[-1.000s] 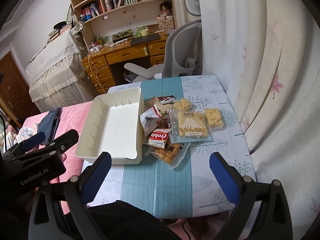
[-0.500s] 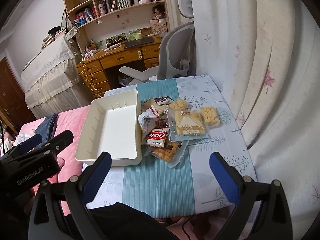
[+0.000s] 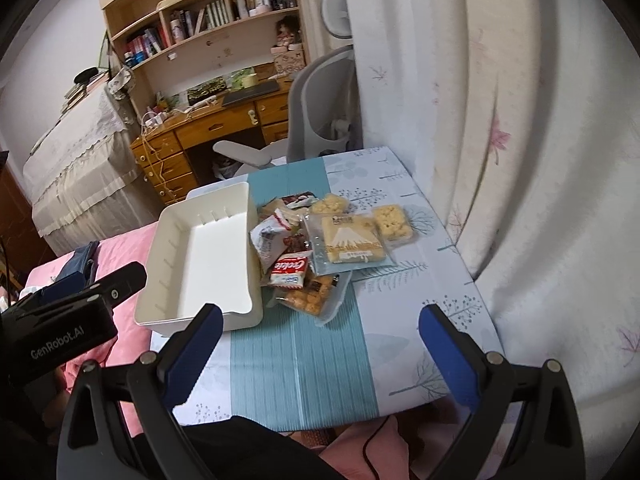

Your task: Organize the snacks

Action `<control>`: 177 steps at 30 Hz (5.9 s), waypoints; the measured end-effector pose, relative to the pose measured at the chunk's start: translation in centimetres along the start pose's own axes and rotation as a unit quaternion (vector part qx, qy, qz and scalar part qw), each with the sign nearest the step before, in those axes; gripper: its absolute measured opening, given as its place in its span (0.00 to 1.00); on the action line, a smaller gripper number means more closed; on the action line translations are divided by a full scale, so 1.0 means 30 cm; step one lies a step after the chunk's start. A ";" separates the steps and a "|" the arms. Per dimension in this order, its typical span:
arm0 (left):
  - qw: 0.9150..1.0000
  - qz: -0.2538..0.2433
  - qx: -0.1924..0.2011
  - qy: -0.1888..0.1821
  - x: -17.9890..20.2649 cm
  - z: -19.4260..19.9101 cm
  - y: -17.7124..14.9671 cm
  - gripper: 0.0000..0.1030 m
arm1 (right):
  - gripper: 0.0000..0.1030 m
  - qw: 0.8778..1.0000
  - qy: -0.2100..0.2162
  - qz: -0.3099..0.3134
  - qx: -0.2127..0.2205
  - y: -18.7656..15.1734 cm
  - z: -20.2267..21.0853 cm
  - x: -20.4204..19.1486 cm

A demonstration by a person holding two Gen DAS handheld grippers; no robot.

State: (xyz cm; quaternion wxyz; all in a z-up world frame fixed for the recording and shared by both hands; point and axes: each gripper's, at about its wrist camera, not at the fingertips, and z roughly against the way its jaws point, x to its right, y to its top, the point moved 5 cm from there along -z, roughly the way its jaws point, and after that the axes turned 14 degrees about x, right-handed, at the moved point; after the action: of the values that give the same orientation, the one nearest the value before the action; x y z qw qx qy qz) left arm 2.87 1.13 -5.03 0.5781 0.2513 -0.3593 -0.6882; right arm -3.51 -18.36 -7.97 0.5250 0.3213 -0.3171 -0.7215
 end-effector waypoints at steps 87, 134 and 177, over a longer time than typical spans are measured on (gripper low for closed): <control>0.925 0.173 -0.332 0.068 0.487 -1.258 -0.145 0.29 | 0.56 0.973 0.115 0.086 -0.182 -0.059 -1.291 0.496; 0.967 0.209 -0.119 -0.088 0.136 -0.502 0.221 0.09 | 0.53 0.980 0.165 0.043 -0.102 0.075 -0.705 0.227; 0.985 0.070 -0.135 -0.079 -0.432 -0.550 0.081 0.68 | 0.75 0.981 0.188 -0.050 -0.027 -0.121 -0.596 -0.456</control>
State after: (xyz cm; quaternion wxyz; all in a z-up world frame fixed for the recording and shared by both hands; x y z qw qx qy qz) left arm 19.58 10.22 -14.19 0.6231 0.0899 -0.3247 -0.7058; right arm 12.03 -6.48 -19.64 0.5471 0.4520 -0.1765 -0.6821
